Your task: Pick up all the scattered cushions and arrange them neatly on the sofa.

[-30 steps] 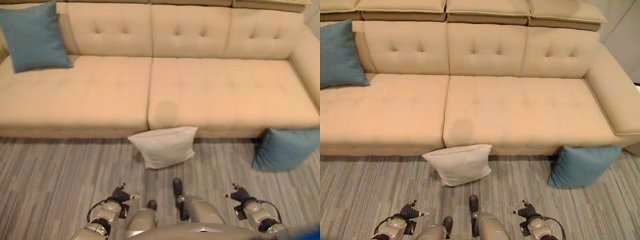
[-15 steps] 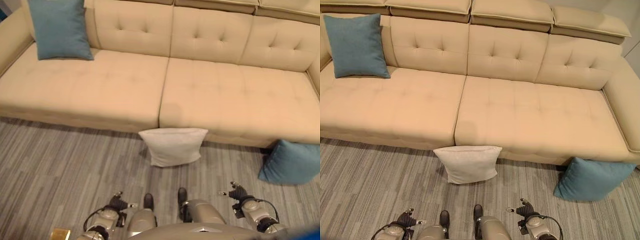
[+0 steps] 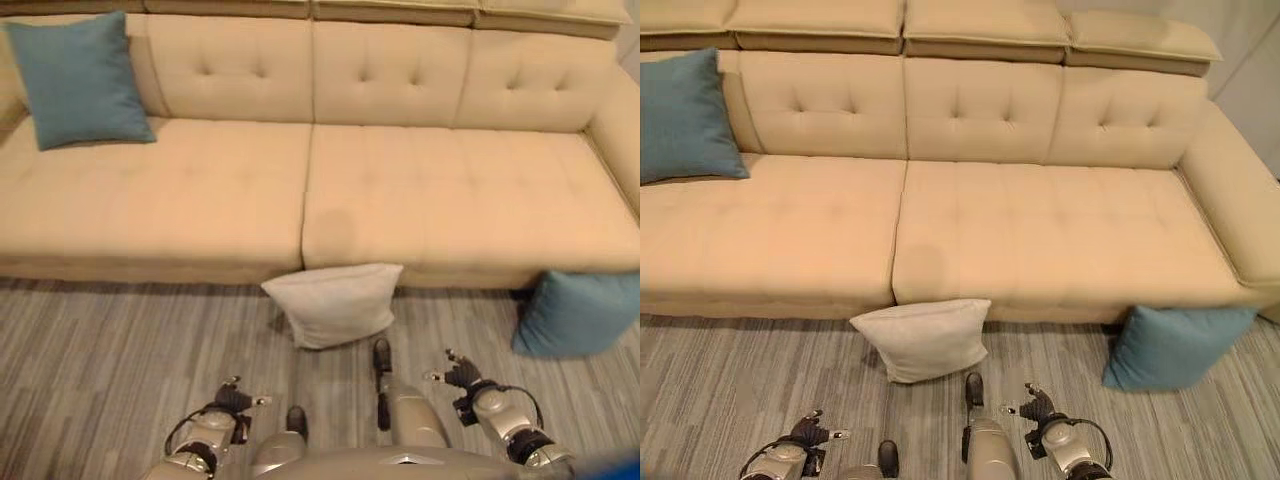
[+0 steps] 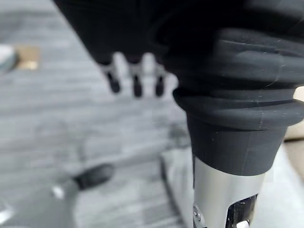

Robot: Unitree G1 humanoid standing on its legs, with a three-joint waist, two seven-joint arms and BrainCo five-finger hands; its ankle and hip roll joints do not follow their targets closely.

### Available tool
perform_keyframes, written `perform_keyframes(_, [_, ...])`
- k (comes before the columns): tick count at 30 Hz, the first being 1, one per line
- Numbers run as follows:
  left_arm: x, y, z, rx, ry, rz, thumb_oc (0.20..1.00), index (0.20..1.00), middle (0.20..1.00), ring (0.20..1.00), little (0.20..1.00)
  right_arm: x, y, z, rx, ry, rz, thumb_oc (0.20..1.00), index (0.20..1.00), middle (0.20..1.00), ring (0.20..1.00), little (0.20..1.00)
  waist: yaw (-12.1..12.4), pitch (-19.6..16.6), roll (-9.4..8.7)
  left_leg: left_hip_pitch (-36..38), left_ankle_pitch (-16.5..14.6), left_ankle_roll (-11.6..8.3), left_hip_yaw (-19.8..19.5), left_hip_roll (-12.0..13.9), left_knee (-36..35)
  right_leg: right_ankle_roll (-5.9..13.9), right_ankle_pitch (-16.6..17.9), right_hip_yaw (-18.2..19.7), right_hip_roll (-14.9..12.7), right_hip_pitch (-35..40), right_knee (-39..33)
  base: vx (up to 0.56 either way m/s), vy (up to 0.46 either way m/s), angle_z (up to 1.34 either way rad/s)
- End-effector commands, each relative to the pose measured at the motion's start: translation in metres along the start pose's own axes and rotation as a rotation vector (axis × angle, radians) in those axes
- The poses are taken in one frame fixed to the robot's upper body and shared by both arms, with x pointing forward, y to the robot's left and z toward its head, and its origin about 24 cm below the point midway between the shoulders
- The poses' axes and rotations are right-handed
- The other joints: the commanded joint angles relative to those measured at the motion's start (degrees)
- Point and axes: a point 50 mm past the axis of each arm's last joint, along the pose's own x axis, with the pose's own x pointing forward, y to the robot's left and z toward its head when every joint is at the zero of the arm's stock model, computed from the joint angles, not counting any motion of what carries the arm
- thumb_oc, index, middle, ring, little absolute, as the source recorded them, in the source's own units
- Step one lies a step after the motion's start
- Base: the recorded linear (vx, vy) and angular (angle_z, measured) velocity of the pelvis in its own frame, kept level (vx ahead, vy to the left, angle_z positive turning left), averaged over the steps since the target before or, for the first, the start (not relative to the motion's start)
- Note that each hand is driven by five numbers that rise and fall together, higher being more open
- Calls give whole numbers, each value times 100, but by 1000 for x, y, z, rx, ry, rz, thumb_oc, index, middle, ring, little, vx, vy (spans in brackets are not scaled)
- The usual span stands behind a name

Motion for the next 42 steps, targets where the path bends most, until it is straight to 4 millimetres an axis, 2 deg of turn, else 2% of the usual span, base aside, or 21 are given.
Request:
perform_keyframes(1, [2,16,9,-10,-39,42,1000,1000,1000,1000,1000,3,-5,21,-65,-85,-6,1000,1000,1000,1000,1000,-31,-47,-279,-287,-444,-306,-272,-262,901,50,-100,-15,-87,239,-168,95,-174,47])
perform_keyframes(3, [3,11,19,1,-69,23,1000,1000,1000,1000,1000,3,-11,21,-66,-93,-26,1000,1000,1000,1000,1000,-58,45,-296,-623,-188,-463,-77,-24,1400,-65,-195,-235,-139,364,-164,15,-223,78])
perform_keyframes(4, [3,10,31,-10,-107,22,1000,1000,1000,1000,1000,3,-15,24,-70,-105,-39,1000,1000,1000,1000,1000,-21,158,-318,-925,-32,-522,-198,28,1795,-157,-261,-377,-89,453,-202,-12,-241,99])
perform_keyframes(6, [4,10,34,-12,-115,24,1000,1000,1000,1000,1000,3,-15,26,-70,-108,-41,1000,1000,1000,1000,1000,-27,169,-317,-955,-8,-523,-184,74,1713,-167,-301,-404,-63,473,-212,15,-116,71])
perform_keyframes(8, [4,8,45,-6,-148,17,1000,1000,1000,1000,1000,4,-17,28,-65,-107,-50,1000,1000,1000,1000,1000,-19,155,-279,-1031,53,-495,-122,116,1140,-120,-360,-445,-39,502,-256,37,12,9])
perform_keyframes(9, [4,5,54,11,-178,11,1000,1000,1000,1000,1000,4,-19,28,-27,-109,-64,1000,1000,1000,1000,1000,-33,193,-176,-1433,571,-519,153,238,649,-89,-392,-514,-51,513,-266,35,67,-1])
perform_keyframes(11, [4,5,56,13,-185,12,1000,1000,1000,1000,1000,4,-18,28,-21,-111,-64,1000,1000,1000,1000,1000,18,216,-176,-1481,572,-518,26,202,632,-86,-420,-463,-47,483,-187,59,75,55])
perform_keyframes(12, [3,7,55,-9,-188,14,1000,1000,1000,1000,1000,4,-16,32,-22,-127,-54,1000,1000,1000,1000,1000,35,244,-179,-1461,389,-482,-161,100,755,-72,-494,-340,-45,427,-54,51,208,36])
perform_keyframes(14, [3,8,55,0,-192,16,1000,1000,1000,1000,1000,4,-15,42,-22,-161,-50,1000,1000,1000,1000,1000,-34,306,-164,-1535,421,-445,-57,63,768,-25,-408,-257,-121,290,38,-18,237,-60])
perform_keyframes(16, [3,15,67,-25,-234,39,1000,1000,1000,1000,1000,4,-15,71,-5,-259,-52,1000,1000,1000,1000,1000,29,492,-256,-1747,237,-325,17,-121,1079,25,-340,3,-245,44,183,-69,220,-76])
perform_keyframes(17, [3,15,67,-25,-234,39,1000,1000,1000,1000,1000,4,-15,71,-5,-259,-52,1000,1000,1000,1000,1000,35,491,-258,-1752,233,-324,23,-121,1087,26,-341,10,-244,37,188,-76,186,-80])
perform_keyframes(18, [2,23,82,-57,-286,66,1000,1000,1000,1000,1000,2,-17,89,23,-323,-62,1000,1000,1000,1000,1000,67,657,-296,-1914,128,-290,142,-190,1323,69,-319,26,-352,-105,282,-58,113,-68])
perform_keyframes(20, [1,26,89,-73,-310,79,1000,1000,1000,1000,1000,2,-17,99,25,-352,-62,1000,1000,1000,1000,1000,83,713,-307,-1974,83,-269,185,-207,1408,79,-303,85,-374,-199,360,-54,118,-30])
perform_keyframes(22, [-2,39,113,-106,-391,130,1000,1000,1000,1000,1000,0,-18,119,41,-417,-68,1000,1000,1000,1000,1000,122,868,-338,-2148,-30,-230,253,-244,1661,83,-281,112,-472,-327,423,-35,119,-5])
perform_keyframes(27, [-9,56,143,-218,-496,190,1000,1000,1000,1000,1000,-3,-22,144,56,-488,-84,1000,1000,1000,1000,1000,175,1044,-374,-2319,-37,-244,259,-229,1759,90,-214,102,-500,-450,407,-3,22,-3])
perform_keyframes(28, [-16,64,165,-305,-572,216,1000,1000,1000,1000,1000,-6,-25,161,55,-536,-98,1000,1000,1000,1000,1000,212,1179,-382,-2461,12,-277,220,-218,1759,89,-188,65,-509,-560,387,0,0,0])
perform_keyframes(30, [-19,66,173,-325,-596,219,1000,1000,1000,1000,1000,-7,-26,166,52,-549,-101,1000,1000,1000,1000,1000,211,1221,-387,-2525,28,-285,200,-217,1766,84,-179,42,-512,-615,383,-39,-41,8])
perform_keyframes(33, [-34,79,207,-448,-719,250,1000,1000,1000,1000,1000,-13,-39,197,4,-628,-157,1000,1000,1000,1000,1000,236,1436,-332,-2826,198,-337,135,-183,1664,77,-148,-16,-498,-975,418,-43,-47,7])
perform_keyframes(34, [-34,79,207,-448,-719,250,1000,1000,1000,1000,1000,-13,-39,197,4,-628,-157,1000,1000,1000,1000,1000,238,1442,-325,-2824,177,-339,132,-175,1682,76,-164,-18,-491,-972,434,-67,-62,8])
perform_keyframes(39, [-56,110,240,-651,-849,306,1000,1000,1000,1000,1000,-28,-75,241,26,-729,-285,1000,1000,1000,1000,1000,215,1718,-209,-3518,336,-392,44,-116,1747,61,-167,-39,-477,-1825,767,-69,-44,11])
perform_keyframes(42, [-58,123,243,-690,-859,329,1000,1000,1000,1000,1000,-31,-84,249,32,-742,-316,1000,1000,1000,1000,1000,194,1786,-186,-3782,318,-390,46,-98,1891,58,-170,-4,-482,-2095,897,-42,-25,1])
